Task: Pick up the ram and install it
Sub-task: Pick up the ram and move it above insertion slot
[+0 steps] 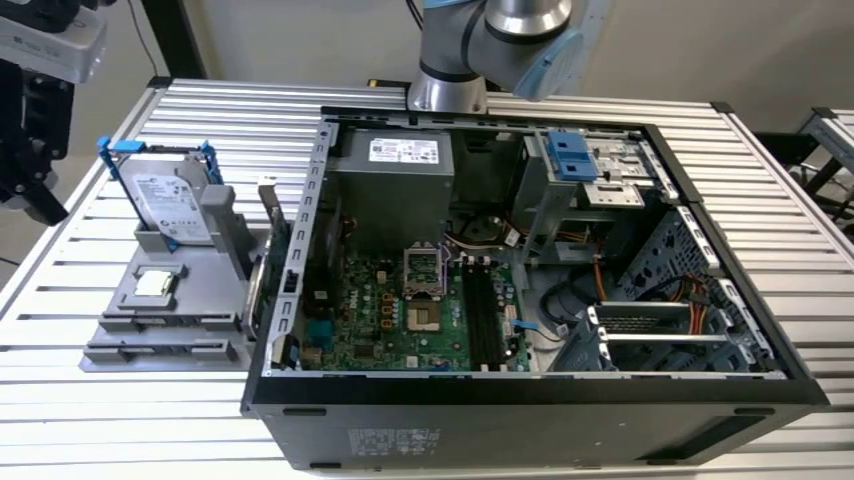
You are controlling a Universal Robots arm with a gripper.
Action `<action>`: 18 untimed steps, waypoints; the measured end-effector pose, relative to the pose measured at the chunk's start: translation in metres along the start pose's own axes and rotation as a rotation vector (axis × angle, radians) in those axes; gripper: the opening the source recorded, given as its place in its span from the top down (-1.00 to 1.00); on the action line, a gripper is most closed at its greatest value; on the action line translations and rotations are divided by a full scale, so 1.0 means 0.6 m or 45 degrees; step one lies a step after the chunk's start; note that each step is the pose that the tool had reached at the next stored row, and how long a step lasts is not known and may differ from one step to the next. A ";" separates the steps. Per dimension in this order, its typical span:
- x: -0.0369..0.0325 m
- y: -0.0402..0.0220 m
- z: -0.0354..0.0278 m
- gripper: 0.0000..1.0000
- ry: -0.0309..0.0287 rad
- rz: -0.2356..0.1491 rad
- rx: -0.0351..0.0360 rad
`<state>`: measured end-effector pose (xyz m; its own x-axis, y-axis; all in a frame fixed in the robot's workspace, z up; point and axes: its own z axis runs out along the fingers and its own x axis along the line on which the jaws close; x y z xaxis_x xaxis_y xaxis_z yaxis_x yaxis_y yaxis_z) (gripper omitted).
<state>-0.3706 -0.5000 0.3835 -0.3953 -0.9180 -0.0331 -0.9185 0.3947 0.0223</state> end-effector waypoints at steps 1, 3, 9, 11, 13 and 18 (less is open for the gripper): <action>0.000 0.000 0.000 1.00 0.0000 -0.021 0.0004; 0.000 0.000 0.000 1.00 0.0001 -0.061 0.0009; 0.000 0.000 0.001 1.00 0.0019 -0.181 -0.0012; 0.000 0.000 0.001 1.00 0.0028 -0.224 -0.0025; 0.000 0.000 0.001 1.00 0.0035 -0.264 -0.0038; 0.000 0.000 0.001 1.00 0.0057 -0.374 -0.0075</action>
<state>-0.3706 -0.5000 0.3828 -0.1125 -0.9930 -0.0345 -0.9935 0.1120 0.0182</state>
